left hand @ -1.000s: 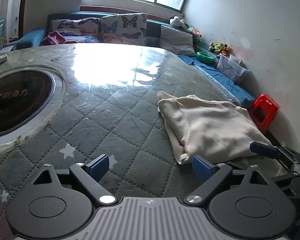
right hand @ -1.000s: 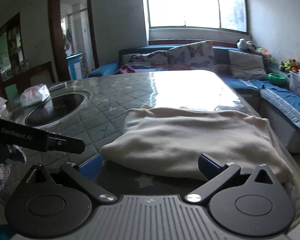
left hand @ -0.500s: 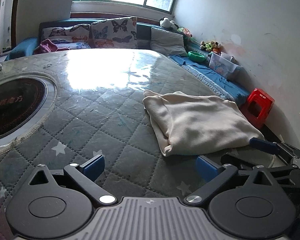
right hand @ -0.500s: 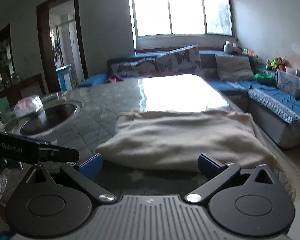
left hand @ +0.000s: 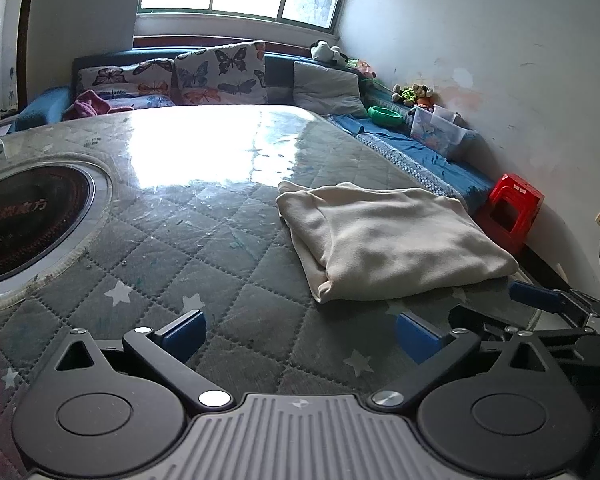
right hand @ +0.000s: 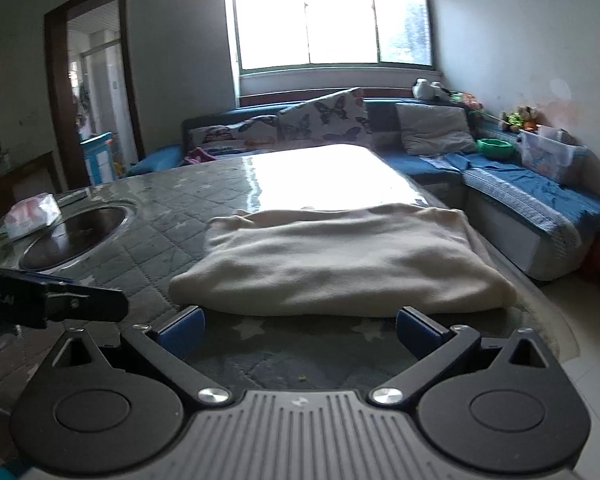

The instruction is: Fold clothes

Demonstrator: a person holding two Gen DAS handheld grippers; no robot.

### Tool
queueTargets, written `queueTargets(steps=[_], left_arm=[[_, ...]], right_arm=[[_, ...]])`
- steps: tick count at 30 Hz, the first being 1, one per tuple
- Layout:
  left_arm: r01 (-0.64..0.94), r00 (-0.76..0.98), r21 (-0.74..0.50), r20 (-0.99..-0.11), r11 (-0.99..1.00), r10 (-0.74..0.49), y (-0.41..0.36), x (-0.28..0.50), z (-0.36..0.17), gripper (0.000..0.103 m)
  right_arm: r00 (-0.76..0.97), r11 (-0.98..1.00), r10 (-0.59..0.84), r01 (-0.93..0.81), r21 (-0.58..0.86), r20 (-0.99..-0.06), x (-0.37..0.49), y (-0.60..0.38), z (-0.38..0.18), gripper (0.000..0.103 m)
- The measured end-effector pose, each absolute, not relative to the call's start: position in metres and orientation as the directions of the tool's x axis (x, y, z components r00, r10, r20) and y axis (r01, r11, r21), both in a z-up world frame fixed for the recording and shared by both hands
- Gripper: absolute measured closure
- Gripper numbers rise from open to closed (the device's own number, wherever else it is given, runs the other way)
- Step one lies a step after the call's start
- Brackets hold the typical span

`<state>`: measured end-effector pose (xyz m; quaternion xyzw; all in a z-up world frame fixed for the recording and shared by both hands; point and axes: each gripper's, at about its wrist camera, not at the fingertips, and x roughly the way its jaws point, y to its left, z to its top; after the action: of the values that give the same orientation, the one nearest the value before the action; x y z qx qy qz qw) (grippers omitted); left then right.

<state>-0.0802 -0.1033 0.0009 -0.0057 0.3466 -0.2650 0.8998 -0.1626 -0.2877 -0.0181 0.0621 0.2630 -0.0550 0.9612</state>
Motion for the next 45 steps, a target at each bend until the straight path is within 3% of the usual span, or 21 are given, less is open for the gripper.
queueTargets(steps=[45], left_arm=[[0.514, 0.63, -0.121, -0.618, 0.849, -0.47, -0.121, -0.119, -0.005, 0.0]], right_arm=[[0.856, 0.976, -0.133, 0.2, 0.082, -0.5, -0.193, -0.287, -0.018, 0.0]])
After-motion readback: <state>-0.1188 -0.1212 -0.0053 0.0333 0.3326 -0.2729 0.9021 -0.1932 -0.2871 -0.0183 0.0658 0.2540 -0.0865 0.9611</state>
